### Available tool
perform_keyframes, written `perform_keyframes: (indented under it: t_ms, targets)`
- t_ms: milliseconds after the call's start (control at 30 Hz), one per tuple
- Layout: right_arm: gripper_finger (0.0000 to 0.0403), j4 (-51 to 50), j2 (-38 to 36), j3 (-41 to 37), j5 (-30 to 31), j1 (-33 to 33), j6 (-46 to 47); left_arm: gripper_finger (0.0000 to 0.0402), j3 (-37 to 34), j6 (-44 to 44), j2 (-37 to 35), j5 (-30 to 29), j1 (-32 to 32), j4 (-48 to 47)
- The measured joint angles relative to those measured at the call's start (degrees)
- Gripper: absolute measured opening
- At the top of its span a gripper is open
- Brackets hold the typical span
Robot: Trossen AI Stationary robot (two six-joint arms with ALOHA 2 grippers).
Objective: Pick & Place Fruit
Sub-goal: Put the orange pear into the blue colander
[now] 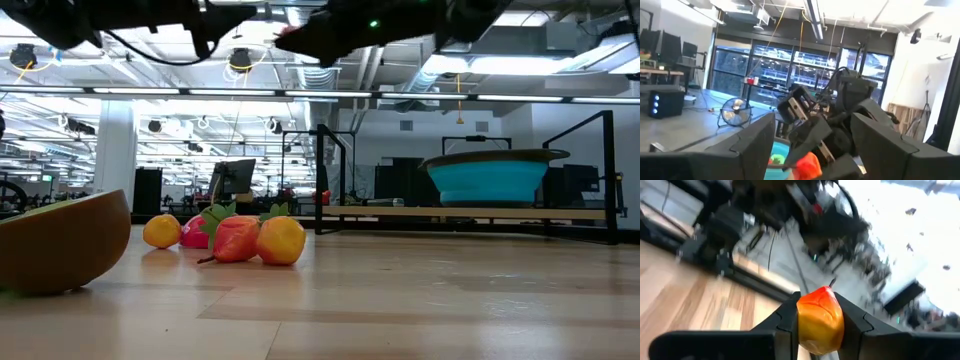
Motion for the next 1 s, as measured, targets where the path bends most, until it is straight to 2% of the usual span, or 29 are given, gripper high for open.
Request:
perform_keyframes:
  t_ms: [100, 333, 567, 833, 1000]
  targets:
    - [0.0077, -10.56, -4.46, 0.00, 2.92, -0.24, 4.80, 0.0239, -0.56, 0.37, -3.96, -0.34, 0.00, -3.57]
    - [0.0077, -37.07, -14.21, -0.04, 12.51, -2.10, 21.89, 0.0210, -5.36, -0.78, -9.70, -0.50, 0.00, -3.72]
    - [0.0077, -62.21, -21.82, -0.02, 13.59, -7.46, 46.68, 0.0193, -8.19, -3.70, -11.51, -0.48, -0.02, -3.19]
    - [0.0077, -83.19, -22.11, -0.02, 13.61, -15.14, 67.80, 0.0182, -8.31, -3.74, -11.47, -0.47, -0.02, -3.22]
    - [0.0094, -89.92, -19.31, -0.04, 13.63, -18.91, 71.66, 0.0178, -8.31, -3.74, -11.47, -0.47, -0.02, -3.20]
